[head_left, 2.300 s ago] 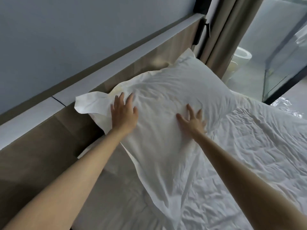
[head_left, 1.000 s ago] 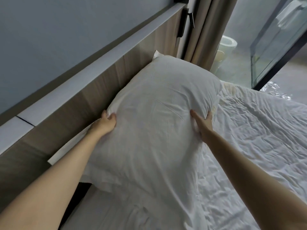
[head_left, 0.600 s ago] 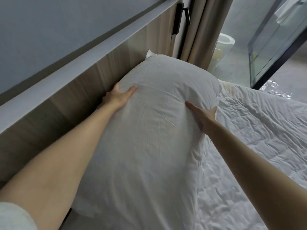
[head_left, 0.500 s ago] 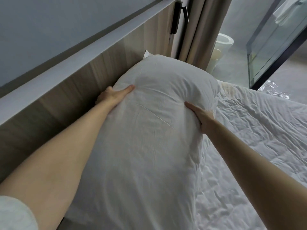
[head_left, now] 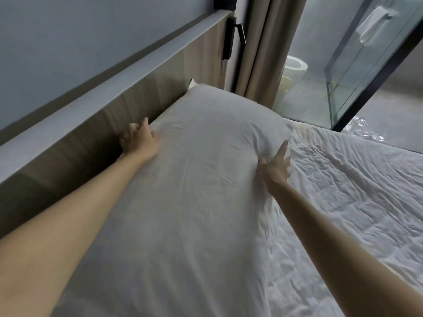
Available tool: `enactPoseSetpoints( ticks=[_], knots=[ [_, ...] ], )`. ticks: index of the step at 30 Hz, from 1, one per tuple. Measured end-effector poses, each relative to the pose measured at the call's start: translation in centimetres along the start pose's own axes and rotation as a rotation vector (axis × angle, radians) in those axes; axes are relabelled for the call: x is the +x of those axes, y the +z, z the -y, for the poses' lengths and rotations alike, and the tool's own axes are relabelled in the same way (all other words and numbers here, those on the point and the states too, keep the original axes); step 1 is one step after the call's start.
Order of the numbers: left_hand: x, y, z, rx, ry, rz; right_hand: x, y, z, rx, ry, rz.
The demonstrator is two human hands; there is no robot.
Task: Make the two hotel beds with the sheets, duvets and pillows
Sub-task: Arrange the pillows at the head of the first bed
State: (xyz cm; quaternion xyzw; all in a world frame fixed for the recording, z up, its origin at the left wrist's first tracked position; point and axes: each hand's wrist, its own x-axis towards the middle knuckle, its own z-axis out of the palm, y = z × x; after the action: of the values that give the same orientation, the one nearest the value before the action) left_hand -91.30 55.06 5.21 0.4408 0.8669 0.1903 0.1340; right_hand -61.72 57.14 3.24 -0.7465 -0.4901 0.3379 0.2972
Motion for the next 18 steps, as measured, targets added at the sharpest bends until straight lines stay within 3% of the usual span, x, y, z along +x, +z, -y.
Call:
enactPoseSetpoints(
  ticks=[2, 5, 7, 9, 13, 18],
  knots=[
    [-1.8, 0.0, -1.3, 0.052, 0.137, -0.02, -1.1, 0.3, 0.8, -0.248, -0.247, -0.069],
    [-5.3, -0.1, -3.3, 0.068, 0.292, -0.015, -3.6, 1.2, 3.2, -0.202, -0.536, 0.038],
    [-7.7, 1.5, -2.8, 0.072, 0.296, 0.018, -5.6, 3.2, 3.0, -0.256, -0.526, 0.205],
    [-9.1, 3.2, -0.6, 0.132, 0.209, 0.083, -7.5, 5.3, 1.4, -0.463, -0.524, 0.301],
    [-8.7, 3.4, 3.4, 0.095, 0.05, 0.178, -9.1, 6.6, 0.2, -0.598, -0.582, 0.343],
    [-11.8, 1.8, 8.5, 0.133, -0.049, 0.118, -14.9, 5.3, -1.8, -0.672, -0.644, 0.44]
  ],
)
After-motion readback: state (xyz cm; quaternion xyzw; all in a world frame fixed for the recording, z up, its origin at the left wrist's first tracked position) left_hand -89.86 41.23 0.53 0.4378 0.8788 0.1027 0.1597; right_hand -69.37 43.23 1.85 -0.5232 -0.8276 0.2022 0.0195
